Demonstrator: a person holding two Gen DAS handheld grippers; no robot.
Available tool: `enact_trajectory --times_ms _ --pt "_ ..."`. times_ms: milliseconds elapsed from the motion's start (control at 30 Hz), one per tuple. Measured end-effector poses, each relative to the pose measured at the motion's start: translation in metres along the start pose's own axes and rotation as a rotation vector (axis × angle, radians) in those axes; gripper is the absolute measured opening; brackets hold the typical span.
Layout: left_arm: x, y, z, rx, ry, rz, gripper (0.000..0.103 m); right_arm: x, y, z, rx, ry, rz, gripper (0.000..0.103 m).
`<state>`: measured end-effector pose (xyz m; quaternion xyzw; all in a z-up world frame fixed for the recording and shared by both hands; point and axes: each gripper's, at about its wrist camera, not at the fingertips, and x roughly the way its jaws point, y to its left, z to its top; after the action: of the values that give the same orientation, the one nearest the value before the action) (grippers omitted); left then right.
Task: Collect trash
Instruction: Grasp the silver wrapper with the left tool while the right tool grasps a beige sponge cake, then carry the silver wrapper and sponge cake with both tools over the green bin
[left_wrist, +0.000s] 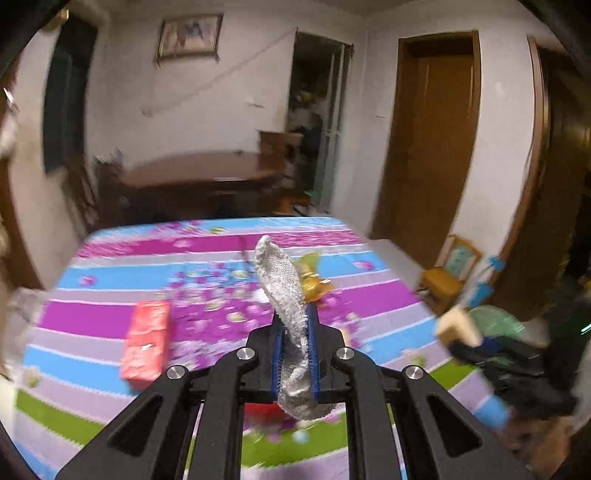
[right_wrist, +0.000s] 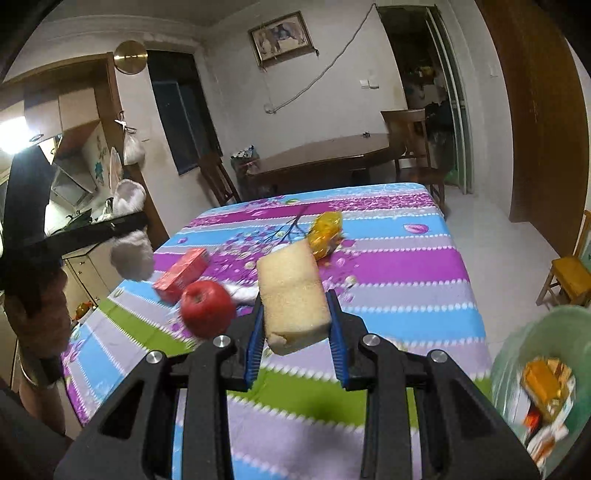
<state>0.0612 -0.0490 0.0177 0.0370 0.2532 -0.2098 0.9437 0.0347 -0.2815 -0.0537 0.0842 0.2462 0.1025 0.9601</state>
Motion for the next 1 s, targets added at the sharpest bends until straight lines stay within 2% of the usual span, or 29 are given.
enact_trajectory --times_ms 133,267,400,667,1000 --pt "-0.013 -0.012 -0.035 0.002 0.025 0.022 0.013 -0.015 0.018 -0.017 -0.012 -0.014 -0.043 0.029" --pt "-0.015 -0.022 -0.060 0.003 0.025 0.084 0.013 -0.024 0.032 -0.035 -0.025 -0.028 -0.082 0.029" --pt "-0.013 -0.032 -0.077 0.033 0.011 0.206 0.013 -0.024 0.049 -0.048 -0.048 -0.043 -0.107 0.029" --pt "-0.011 -0.038 -0.087 0.032 0.028 0.269 0.013 -0.022 0.063 -0.060 -0.096 -0.024 -0.136 0.029" --pt "-0.007 -0.039 -0.091 0.045 0.024 0.298 0.013 -0.021 0.065 -0.063 -0.101 -0.009 -0.143 0.029"
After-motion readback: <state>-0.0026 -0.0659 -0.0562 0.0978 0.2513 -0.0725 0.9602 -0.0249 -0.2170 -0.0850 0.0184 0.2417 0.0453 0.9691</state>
